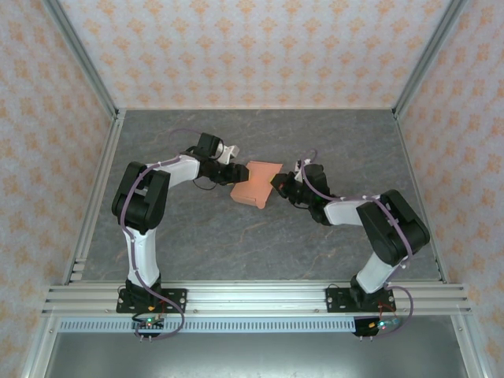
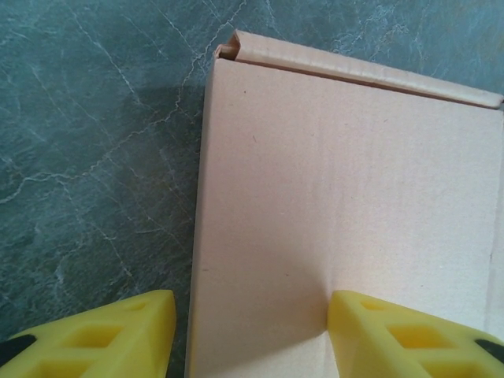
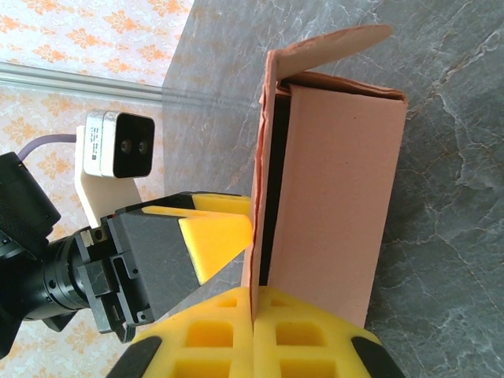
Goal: Fold the paper box
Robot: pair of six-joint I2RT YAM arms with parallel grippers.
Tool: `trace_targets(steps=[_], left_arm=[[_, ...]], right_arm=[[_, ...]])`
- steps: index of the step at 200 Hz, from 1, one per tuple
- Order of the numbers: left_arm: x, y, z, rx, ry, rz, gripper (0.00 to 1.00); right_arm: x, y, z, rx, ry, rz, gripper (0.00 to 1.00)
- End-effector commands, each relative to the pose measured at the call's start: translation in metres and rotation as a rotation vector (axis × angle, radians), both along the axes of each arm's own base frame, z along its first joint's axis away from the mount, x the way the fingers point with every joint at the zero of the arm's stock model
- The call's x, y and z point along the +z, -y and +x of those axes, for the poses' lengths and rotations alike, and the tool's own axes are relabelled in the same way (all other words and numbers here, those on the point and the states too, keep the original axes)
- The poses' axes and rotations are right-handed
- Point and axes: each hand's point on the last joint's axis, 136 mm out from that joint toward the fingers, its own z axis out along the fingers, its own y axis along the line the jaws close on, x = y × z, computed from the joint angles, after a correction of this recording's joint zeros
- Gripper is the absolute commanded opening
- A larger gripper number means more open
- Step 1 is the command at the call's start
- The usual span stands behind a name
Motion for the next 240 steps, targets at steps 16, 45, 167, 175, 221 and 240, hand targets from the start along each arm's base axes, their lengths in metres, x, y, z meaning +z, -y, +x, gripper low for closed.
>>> trace_targets(steps=[16,45,167,175,221,240], left_arm=[[-0.035,0.005,-0.033,-0.050,-0.119,0.086,0.57],[-0.033,0.007,-0.033,-0.059,-0.113,0.080,0.59],[-0.030,0.018,-0.038,-0.106,-0.109,0.083,0.59],[-0.030,0.018,-0.039,-0.109,-0.111,0.084,0.59],[-0.028,0.016,-0.035,-0.084,-0.101,0.104,0.59],[-0.024,0.010,-0.031,-0.052,-0.078,0.131,0.59]], right_arm=[[0.063,-0.024,0.006,0.061,0.172,0.072,0.01],[0.068,-0.024,0.007,0.060,0.177,0.064,0.01],[0.055,-0.028,0.015,0.048,0.121,-0.019,0.01],[0.053,-0.028,0.015,0.046,0.114,-0.029,0.01],[0.034,-0.022,0.013,0.021,0.073,-0.096,0.02],[0.025,-0.018,0.012,0.012,0.059,-0.127,0.02]])
